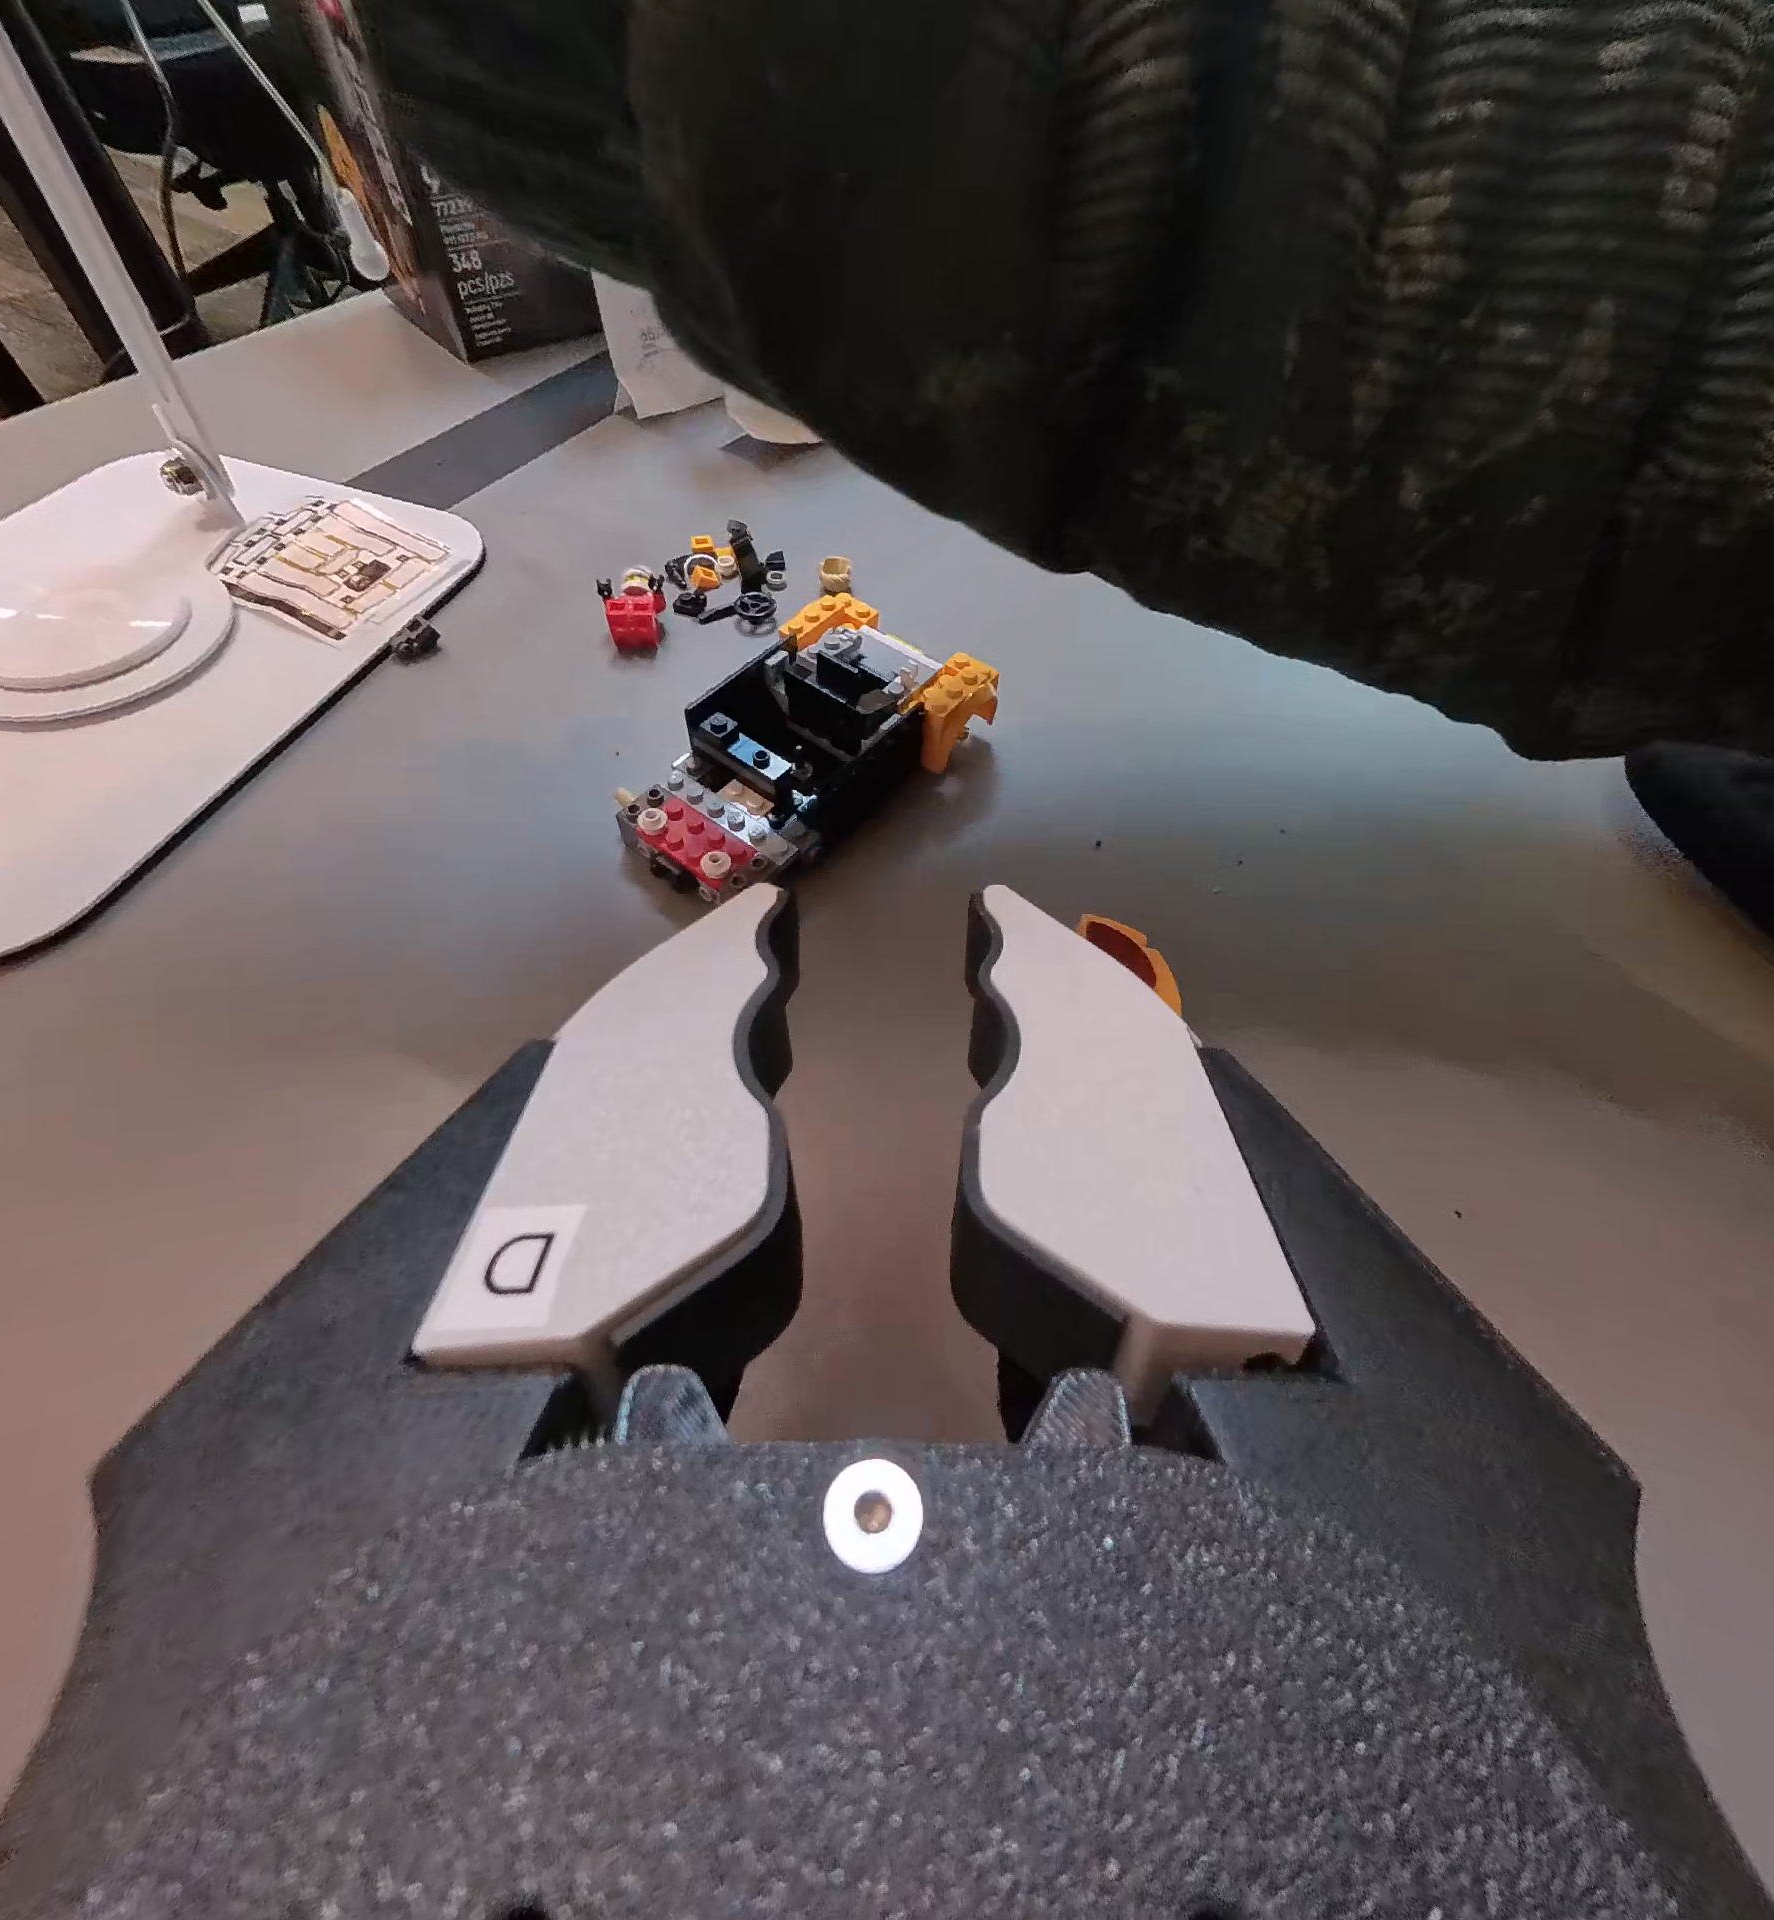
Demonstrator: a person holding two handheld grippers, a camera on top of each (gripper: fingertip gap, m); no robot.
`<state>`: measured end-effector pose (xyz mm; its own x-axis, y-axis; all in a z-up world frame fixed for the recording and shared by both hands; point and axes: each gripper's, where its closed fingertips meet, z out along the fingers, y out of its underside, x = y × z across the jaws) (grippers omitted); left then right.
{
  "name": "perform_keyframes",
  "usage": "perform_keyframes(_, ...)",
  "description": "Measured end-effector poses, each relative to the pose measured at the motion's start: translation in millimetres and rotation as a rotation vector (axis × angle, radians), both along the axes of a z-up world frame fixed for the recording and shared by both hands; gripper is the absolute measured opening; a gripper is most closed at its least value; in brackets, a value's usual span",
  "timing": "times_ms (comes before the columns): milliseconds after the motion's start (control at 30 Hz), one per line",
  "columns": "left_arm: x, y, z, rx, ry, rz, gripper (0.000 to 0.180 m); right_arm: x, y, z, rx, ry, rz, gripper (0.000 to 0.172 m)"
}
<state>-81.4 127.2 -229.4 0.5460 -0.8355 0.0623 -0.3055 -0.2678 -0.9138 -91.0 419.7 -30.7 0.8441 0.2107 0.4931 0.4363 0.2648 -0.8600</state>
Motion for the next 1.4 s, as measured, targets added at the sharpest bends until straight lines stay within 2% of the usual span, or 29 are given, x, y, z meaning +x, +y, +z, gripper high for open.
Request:
perform_keyframes(100,-1,8,5,-0.010,-0.040,0.023,0.030,19,-6,6,-0.010,0.076,0.032,0.027)
perform_keyframes(200,-5,38,28,0.024,-0.078,0.103,0.033,36,-8,7,-0.026,0.105,0.062,0.018)
perform_keyframes(367,-14,124,106,0.160,-0.219,0.284,0.036,58,-5,1,-0.077,0.154,0.090,0.019)
perform_keyframes(467,-10,178,136,0.185,-0.291,0.339,0.049,64,-3,-4,-0.103,0.160,0.113,0.019)
perform_keyframes(567,6,217,149,0.254,-0.245,0.342,0.052,70,-2,-8,-0.123,0.147,0.129,0.019)
perform_keyframes(700,23,248,156,0.325,-0.176,0.356,0.057,83,-1,-15,-0.142,0.121,0.134,0.020)
perform_keyframes(800,29,253,161,0.353,-0.198,0.359,0.060,101,2,-23,-0.152,0.117,0.107,0.020)
perform_keyframes(900,20,249,172,0.442,-0.252,0.424,0.064,123,2,-28,-0.176,0.171,0.095,0.020)
perform_keyframes(967,26,244,174,0.462,-0.269,0.371,0.053,135,0,-29,-0.191,0.235,0.107,0.020)
perform_keyframes(1067,46,234,168,0.492,-0.210,0.258,0.038,144,-20,-8,-0.144,0.354,0.192,0.023)
perform_keyframes(1167,63,226,155,0.558,-0.099,0.212,0.023,158,-44,24,-0.092,0.467,0.263,0.028)
perform_keyframes(1300,85,221,141,0.569,-0.036,0.160,0.046,173,-81,60,-0.075,0.560,0.335,0.041)
perform_keyframes(1400,94,222,138,0.564,-0.031,0.139,0.060,170,-111,71,-0.023,0.483,0.322,0.043)
